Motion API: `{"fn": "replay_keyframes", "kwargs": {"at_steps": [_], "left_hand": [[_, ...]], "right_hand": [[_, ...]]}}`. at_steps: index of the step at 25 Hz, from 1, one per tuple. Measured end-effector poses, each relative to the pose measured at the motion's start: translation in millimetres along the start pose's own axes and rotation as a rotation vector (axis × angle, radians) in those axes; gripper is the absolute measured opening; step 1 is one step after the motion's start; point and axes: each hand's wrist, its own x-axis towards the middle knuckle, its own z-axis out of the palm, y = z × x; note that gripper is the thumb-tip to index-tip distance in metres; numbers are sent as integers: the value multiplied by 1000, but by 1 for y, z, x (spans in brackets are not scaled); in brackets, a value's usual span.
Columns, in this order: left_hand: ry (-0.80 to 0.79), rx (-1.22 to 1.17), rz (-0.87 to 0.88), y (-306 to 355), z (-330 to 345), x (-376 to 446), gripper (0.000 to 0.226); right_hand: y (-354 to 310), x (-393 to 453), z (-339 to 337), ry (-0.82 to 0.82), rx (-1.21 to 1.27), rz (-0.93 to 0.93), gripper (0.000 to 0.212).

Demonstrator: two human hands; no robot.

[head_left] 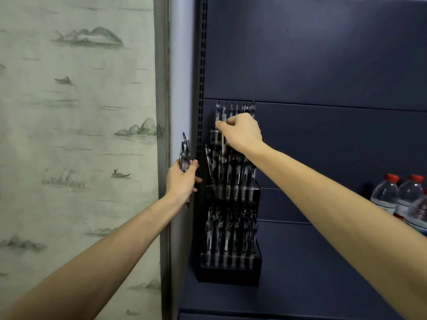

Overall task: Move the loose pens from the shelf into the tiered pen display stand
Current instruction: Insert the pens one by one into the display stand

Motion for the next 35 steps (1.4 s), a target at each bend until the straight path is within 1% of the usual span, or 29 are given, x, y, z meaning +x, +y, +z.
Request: {"fn": "replay_keyframes", "kwargs": {"at_steps": [2, 3, 4, 5, 6, 7, 10, 11, 13, 16, 18, 21, 23, 26, 28, 31, 35], "left_hand": [[-36, -64, -14, 5, 3, 2, 21], [-53, -70, -10, 9, 6, 1, 21], [-64, -77, -7, 12, 7, 1, 19], [-72, -89, -5, 15, 8, -1, 15], [-77, -95, -2, 17, 8, -2, 13], [-82, -87, 8, 19, 8, -2, 14], [-111, -86, 40, 20, 8, -2, 15], [-117, -112, 47, 21, 8, -3, 16], [-136, -137, 70, 24, 8, -5, 18], [-161, -108, 102, 25, 10, -8, 22], [-141, -92, 95, 22, 9, -8, 21], [-91, -92, 75, 13, 5, -6, 13], [-61, -91, 65, 7, 0, -5, 9], [-37, -84, 48, 0, -5, -6, 14], [-25, -77, 44, -3, -7, -6, 18], [-28, -57, 51, -7, -7, -8, 17], [-39, -31, 79, -4, -6, -11, 13]], "right_hand": [[-1, 0, -4, 20, 7, -16, 46], [1, 1, -5, 6, 3, -28, 36], [1, -2, -6, -11, -6, -50, 20], [2, -5, -4, -13, -24, -73, 23], [3, -9, -2, -5, -38, -94, 34], [5, -11, 1, 6, -49, -109, 36], [10, -14, 8, 34, -75, -137, 20], [13, -13, 9, 38, -67, -137, 19], [16, -11, 8, 39, -50, -112, 27], [23, -10, 7, 24, -35, -93, 38], [26, -10, 8, 8, -26, -96, 35], [25, -15, 11, 0, -34, -130, 21], [21, -16, 11, 15, -39, -168, 16], [14, -18, 9, 72, -5, -200, 16], [12, -18, 10, 73, -20, -213, 16], [14, -18, 11, 65, -22, -193, 17], [16, -14, 7, 103, 80, -158, 19]]}}
